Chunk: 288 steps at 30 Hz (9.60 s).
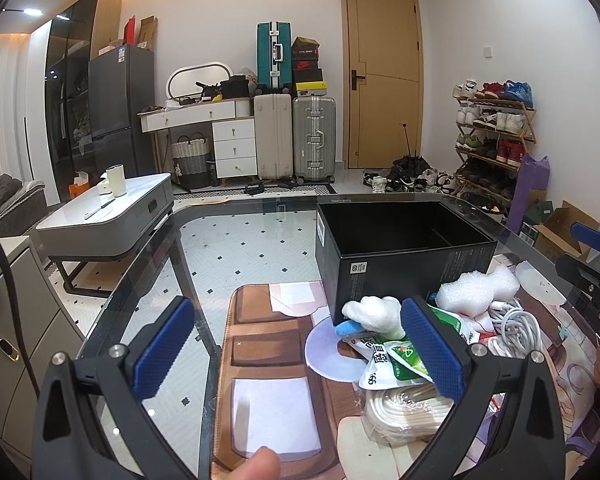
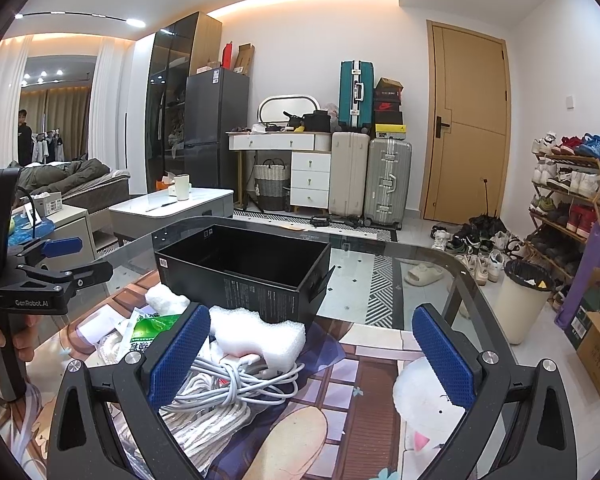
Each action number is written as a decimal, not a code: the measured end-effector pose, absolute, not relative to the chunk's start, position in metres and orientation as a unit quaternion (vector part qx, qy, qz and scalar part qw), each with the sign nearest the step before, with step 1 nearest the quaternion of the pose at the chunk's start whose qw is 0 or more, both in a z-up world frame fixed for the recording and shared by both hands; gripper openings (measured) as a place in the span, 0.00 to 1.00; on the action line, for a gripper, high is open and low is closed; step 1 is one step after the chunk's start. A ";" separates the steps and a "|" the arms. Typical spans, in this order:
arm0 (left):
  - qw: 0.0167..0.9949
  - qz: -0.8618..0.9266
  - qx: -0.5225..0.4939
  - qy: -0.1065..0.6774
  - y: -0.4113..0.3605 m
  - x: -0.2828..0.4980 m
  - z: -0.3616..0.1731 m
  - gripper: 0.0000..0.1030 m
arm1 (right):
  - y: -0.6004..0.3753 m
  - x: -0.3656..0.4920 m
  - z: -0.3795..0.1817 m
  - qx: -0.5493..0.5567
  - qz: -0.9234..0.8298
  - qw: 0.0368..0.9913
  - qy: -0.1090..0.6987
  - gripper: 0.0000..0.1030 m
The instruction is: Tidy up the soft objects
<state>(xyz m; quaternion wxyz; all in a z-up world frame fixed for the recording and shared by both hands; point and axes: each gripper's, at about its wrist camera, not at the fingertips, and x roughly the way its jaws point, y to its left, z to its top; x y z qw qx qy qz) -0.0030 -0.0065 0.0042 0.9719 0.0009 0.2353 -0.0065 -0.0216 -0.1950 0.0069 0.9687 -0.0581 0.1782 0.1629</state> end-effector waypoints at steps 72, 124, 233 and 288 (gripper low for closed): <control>0.900 -0.204 0.122 0.365 -0.078 0.024 -0.012 0.97 | -0.128 -0.003 -0.028 -0.184 0.336 0.866 0.321 0.77; 0.894 -0.229 0.061 0.381 -0.059 0.015 -0.014 0.25 | -0.132 -0.017 0.002 -0.192 0.279 0.896 0.286 0.28; 0.933 -0.124 -0.002 0.339 -0.013 0.049 0.068 0.24 | -0.136 0.042 0.091 -0.139 0.266 0.905 0.301 0.28; 0.921 -0.129 0.021 0.367 -0.028 0.122 0.052 0.24 | -0.117 0.130 0.078 -0.092 0.282 0.900 0.321 0.28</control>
